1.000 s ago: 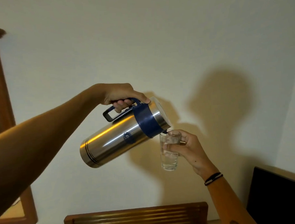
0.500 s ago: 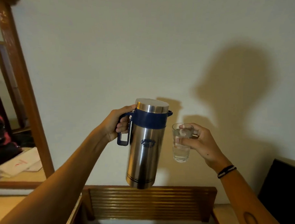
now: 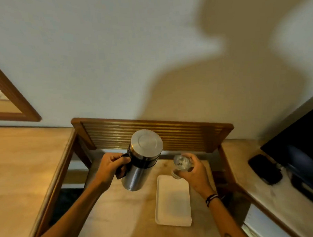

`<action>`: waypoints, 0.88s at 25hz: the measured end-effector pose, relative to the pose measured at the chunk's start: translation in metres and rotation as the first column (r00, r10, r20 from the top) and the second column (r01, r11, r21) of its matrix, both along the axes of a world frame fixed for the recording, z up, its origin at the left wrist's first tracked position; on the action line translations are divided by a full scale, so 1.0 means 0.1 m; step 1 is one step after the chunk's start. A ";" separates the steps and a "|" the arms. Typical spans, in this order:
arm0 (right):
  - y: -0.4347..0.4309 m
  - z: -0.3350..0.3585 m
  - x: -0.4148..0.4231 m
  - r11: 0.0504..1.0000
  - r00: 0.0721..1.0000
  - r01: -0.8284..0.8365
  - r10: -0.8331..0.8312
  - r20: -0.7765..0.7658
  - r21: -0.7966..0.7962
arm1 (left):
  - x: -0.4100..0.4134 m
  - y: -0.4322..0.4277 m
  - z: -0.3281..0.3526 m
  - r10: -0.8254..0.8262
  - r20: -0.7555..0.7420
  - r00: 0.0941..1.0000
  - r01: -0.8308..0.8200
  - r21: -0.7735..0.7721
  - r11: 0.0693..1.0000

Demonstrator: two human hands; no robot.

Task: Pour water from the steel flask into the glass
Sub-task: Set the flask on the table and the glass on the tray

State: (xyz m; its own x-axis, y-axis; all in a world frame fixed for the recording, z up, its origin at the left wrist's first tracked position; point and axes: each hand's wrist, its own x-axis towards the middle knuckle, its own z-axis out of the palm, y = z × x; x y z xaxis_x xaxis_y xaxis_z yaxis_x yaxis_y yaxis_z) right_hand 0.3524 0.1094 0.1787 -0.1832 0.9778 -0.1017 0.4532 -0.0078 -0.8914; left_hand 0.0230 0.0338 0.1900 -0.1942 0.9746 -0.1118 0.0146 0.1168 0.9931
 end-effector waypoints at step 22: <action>-0.16 -3.36 0.12 0.930 0.961 0.145 -0.051 0.273 -0.336 | 0.27 -0.73 -3.07 0.229 -0.036 0.973 -0.232 -0.185 0.955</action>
State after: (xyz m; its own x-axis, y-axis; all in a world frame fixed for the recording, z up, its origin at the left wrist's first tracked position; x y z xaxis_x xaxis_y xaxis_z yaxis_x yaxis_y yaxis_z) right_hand 0.3644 0.0931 -0.1571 -0.0098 0.8823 -0.4706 0.6453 -0.3539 -0.6770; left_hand 0.0502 -0.0392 -0.1169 -0.4138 0.8651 -0.2834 -0.0211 0.3021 0.9530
